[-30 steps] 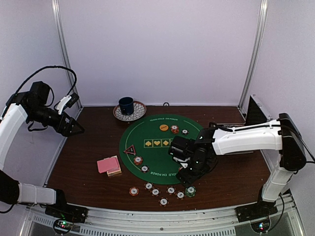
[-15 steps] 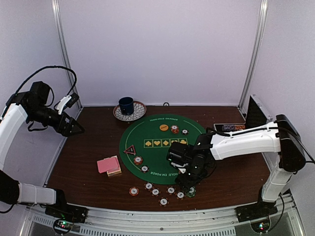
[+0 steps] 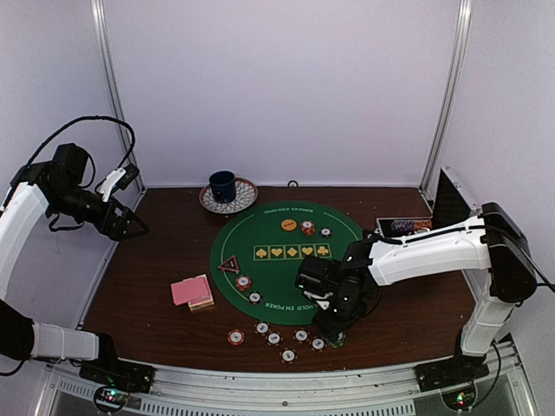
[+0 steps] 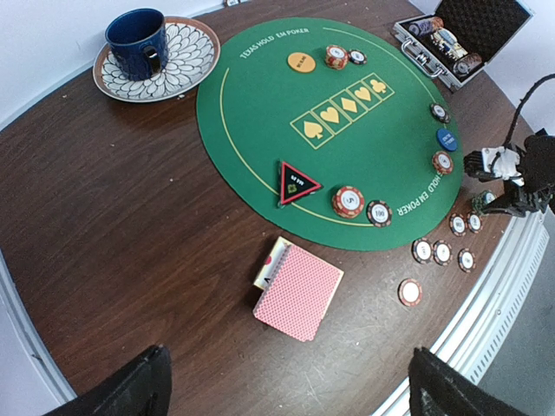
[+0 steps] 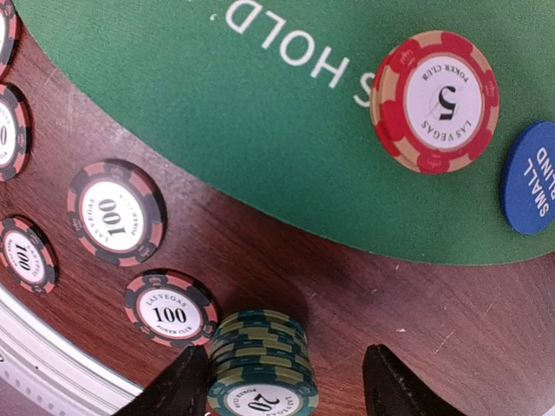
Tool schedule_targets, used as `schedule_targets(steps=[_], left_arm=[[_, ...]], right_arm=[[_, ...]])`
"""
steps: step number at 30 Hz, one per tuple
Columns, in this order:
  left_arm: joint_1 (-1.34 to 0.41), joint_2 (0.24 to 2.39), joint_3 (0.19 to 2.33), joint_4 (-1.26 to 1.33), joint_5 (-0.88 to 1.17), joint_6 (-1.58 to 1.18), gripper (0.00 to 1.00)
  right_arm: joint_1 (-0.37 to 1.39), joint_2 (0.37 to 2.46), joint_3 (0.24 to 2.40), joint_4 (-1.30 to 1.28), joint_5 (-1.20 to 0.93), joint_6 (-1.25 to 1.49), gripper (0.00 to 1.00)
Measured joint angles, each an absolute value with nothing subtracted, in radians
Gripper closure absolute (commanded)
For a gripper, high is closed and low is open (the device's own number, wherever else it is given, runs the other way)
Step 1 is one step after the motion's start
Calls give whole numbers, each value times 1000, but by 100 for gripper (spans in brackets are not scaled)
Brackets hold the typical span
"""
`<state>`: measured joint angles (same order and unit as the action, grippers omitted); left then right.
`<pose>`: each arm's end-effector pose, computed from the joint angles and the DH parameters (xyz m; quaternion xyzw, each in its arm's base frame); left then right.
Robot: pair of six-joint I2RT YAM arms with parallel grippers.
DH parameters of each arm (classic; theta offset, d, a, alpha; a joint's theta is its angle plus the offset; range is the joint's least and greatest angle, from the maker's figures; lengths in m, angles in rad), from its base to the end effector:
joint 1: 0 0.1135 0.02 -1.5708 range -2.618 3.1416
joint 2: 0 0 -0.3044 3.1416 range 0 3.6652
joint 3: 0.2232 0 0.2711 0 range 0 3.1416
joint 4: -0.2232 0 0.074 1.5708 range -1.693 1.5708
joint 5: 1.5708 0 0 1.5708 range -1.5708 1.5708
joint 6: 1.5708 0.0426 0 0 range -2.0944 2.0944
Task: Distribute texas hold em gaming equipment
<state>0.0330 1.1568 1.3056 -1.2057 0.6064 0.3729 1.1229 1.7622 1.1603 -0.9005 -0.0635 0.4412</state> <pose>0.2044 -0.0175 0.3958 0.2309 0.8969 -0.2340 0.2958 0.1438 0.3056 0.1959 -0.3349 0.9411 0.0466 0.0019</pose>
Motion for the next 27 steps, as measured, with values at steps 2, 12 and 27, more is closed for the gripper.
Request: schedule_targets(steps=[2, 12, 27], left_arm=[[33, 1157, 1306, -1206, 606, 373, 2], [33, 1157, 1306, -1206, 606, 373, 2], [33, 1157, 1306, -1206, 606, 373, 2]], right_arm=[[1125, 1763, 1158, -899, -64, 442, 38], [1129, 1769, 1158, -892, -71, 442, 41], [1138, 1772, 1158, -883, -82, 444, 57]])
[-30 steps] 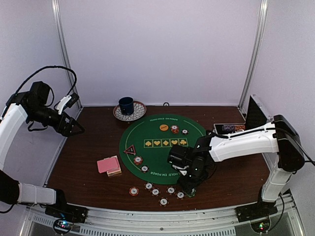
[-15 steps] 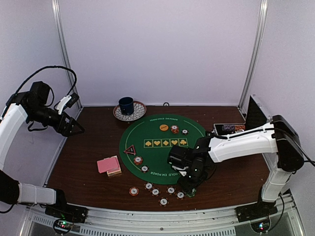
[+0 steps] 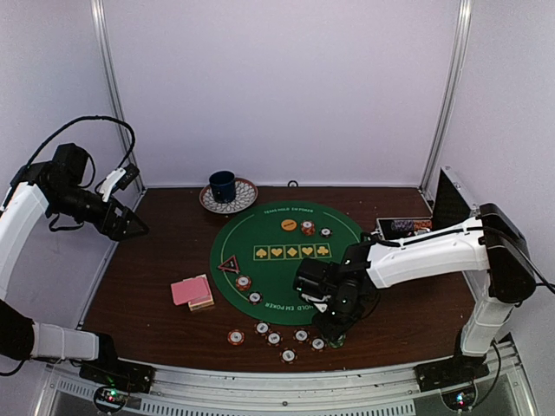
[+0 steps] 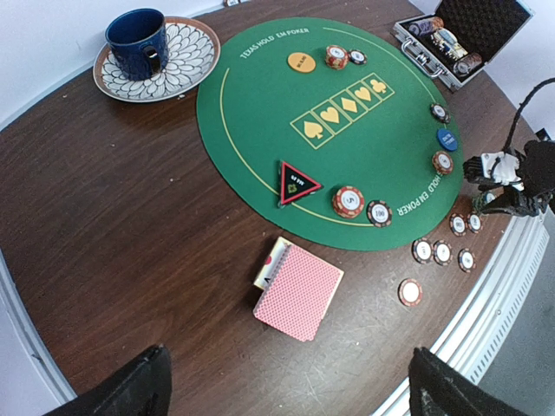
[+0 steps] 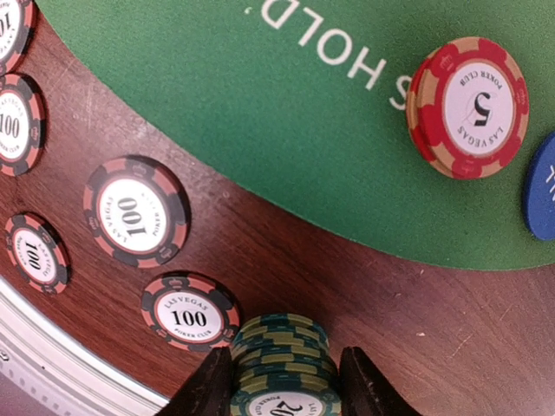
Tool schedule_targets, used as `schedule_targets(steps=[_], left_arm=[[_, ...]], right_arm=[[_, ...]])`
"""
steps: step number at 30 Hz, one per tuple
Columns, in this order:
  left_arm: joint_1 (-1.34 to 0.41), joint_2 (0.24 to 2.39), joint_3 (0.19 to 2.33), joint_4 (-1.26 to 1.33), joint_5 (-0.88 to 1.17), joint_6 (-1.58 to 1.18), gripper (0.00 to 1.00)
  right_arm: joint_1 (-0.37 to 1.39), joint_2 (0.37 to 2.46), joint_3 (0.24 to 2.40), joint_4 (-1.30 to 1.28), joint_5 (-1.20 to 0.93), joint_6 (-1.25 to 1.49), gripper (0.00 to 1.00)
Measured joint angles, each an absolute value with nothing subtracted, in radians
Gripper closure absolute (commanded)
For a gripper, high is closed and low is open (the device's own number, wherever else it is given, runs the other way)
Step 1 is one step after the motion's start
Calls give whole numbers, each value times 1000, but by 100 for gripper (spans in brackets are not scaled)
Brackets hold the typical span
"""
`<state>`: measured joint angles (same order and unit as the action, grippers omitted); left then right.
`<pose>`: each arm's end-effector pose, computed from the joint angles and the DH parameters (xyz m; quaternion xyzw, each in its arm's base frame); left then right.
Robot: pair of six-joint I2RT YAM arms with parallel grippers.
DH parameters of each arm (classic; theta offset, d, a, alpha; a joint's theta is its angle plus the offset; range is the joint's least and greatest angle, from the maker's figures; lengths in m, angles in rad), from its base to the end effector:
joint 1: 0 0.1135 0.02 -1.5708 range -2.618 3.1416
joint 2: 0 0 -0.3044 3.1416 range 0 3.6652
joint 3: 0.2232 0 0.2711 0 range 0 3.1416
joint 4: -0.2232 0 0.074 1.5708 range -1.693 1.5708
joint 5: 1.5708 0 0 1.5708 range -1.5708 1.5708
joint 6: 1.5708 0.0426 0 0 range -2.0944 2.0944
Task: Distribute texas hold em gaming equipment
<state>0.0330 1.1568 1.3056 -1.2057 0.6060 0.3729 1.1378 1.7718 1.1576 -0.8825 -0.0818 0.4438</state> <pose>0.2044 -0.0175 0.3958 0.2309 0.8970 -0.2338 0.2957 0.1395 0.3101 0.1923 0.3410 -0.9385 -0.0550 0.0030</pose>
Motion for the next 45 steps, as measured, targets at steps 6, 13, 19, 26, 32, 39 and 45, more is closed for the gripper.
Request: schedule_targets(steps=[6, 13, 19, 26, 32, 39, 45], left_arm=[[33, 1157, 1306, -1206, 606, 373, 3], [33, 1156, 1306, -1206, 606, 373, 2], [33, 1156, 1306, -1206, 606, 373, 2], [33, 1156, 1306, -1206, 606, 373, 2], [33, 1155, 1306, -1206, 606, 373, 2], [33, 1155, 1306, -1206, 606, 374, 2], [33, 1152, 1306, -1206, 608, 375, 2]], right_arm=[[1138, 1772, 1161, -891, -81, 443, 59], [1138, 1772, 1186, -934, -73, 436, 60], [1138, 1772, 1212, -952, -70, 422, 60], [1131, 1792, 1331, -1037, -54, 403, 61], [1060, 1829, 1491, -1121, -44, 371, 62], [878, 1993, 1725, -1199, -18, 315, 62], [744, 2194, 1937, -1231, 2, 266, 63]])
